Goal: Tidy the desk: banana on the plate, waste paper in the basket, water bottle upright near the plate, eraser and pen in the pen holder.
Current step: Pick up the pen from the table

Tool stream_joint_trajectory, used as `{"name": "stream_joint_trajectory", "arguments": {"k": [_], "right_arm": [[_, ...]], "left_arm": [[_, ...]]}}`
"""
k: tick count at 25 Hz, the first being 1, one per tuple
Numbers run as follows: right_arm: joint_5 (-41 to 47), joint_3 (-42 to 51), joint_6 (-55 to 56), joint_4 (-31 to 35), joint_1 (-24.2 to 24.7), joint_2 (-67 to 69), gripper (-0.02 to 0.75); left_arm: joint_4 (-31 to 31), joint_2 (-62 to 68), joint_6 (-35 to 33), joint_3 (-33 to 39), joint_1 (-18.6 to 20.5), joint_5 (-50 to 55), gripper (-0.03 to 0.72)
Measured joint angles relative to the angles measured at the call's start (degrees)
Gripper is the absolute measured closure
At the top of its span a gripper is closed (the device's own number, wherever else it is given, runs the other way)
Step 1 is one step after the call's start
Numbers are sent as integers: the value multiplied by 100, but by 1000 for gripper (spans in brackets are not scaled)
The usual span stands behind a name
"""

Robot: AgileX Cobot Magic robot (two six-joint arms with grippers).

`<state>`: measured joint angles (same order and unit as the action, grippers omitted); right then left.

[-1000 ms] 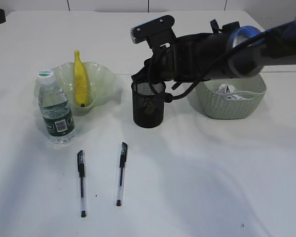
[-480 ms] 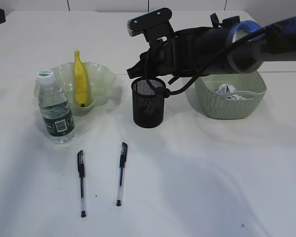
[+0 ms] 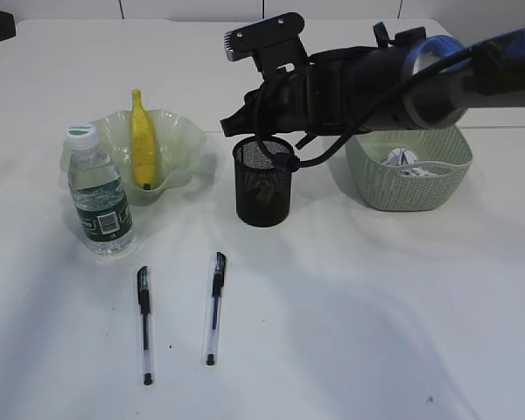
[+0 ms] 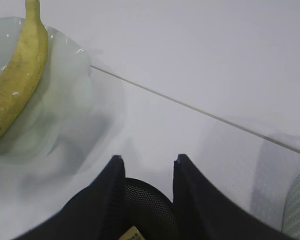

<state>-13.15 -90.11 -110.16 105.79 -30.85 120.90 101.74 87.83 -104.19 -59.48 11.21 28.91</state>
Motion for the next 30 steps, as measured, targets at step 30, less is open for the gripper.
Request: {"name": "stream_joint_trajectory", "arguments": {"k": [30], "right_arm": [[22,-12,-210,0,0,-203,489]], "left_arm": [[-10,0,0,0,0,651,183]]}}
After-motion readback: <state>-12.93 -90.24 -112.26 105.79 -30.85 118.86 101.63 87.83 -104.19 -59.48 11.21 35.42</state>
